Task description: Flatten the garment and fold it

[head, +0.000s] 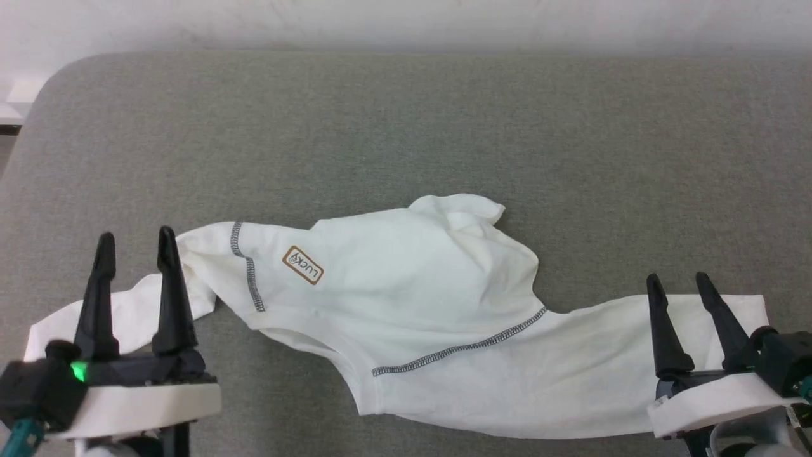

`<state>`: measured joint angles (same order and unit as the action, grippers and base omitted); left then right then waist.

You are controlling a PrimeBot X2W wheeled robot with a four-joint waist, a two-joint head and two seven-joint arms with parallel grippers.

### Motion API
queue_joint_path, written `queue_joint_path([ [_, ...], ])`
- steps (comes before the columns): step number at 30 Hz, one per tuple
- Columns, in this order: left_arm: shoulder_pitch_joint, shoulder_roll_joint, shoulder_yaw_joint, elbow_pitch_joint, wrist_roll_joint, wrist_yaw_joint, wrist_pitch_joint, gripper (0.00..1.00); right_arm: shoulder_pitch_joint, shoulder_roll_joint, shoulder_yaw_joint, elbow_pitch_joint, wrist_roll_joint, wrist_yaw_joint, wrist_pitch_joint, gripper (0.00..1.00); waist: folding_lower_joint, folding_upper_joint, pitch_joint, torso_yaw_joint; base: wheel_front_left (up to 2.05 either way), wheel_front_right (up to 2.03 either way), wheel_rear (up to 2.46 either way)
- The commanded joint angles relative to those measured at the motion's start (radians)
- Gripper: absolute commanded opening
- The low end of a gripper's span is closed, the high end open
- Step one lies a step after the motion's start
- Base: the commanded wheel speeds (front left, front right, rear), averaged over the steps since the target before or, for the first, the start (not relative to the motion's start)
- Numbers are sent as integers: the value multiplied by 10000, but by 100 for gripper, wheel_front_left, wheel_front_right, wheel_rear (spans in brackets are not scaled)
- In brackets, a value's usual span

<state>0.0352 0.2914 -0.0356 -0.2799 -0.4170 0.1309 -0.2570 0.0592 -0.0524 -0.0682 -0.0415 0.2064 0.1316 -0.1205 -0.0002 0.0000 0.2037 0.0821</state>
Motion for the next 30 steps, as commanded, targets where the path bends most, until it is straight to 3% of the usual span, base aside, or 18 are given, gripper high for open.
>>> queue_joint_path([
  [1,259,-571,264,-124,220,-194,-43,100,37,22,19,-57,-23,-9,80,100,2,0,-50,144,0,0,0],
  [2,259,-571,264,-124,220,-194,-43,100,37,22,19,-57,-23,-9,80,100,2,0,-50,144,0,0,0],
  [3,487,-1128,432,-105,523,-524,-44,100,-57,22,81,-134,-166,-9,235,100,2,0,-42,260,0,0,0],
  [4,487,-1128,432,-105,523,-524,-44,100,-57,22,81,-134,-166,-9,235,100,2,0,-42,260,0,0,0],
  [7,561,-1729,626,125,857,-1084,-45,100,-374,22,261,-271,-355,-9,755,100,2,0,2,431,0,0,0],
  [13,225,-2241,893,465,1244,-1848,-46,100,-1631,22,689,-386,-515,-9,2616,100,2,0,253,782,0,0,0],
  [25,-373,-2407,835,851,1255,-2257,-47,100,-4626,-245,1908,1278,-482,-9,6340,100,2,0,1104,1337,0,0,0],
  [30,-585,-2409,575,893,1424,-2251,-47,100,-5418,-545,2428,2350,-576,-9,6928,100,2,0,1431,1592,0,0,0],
])
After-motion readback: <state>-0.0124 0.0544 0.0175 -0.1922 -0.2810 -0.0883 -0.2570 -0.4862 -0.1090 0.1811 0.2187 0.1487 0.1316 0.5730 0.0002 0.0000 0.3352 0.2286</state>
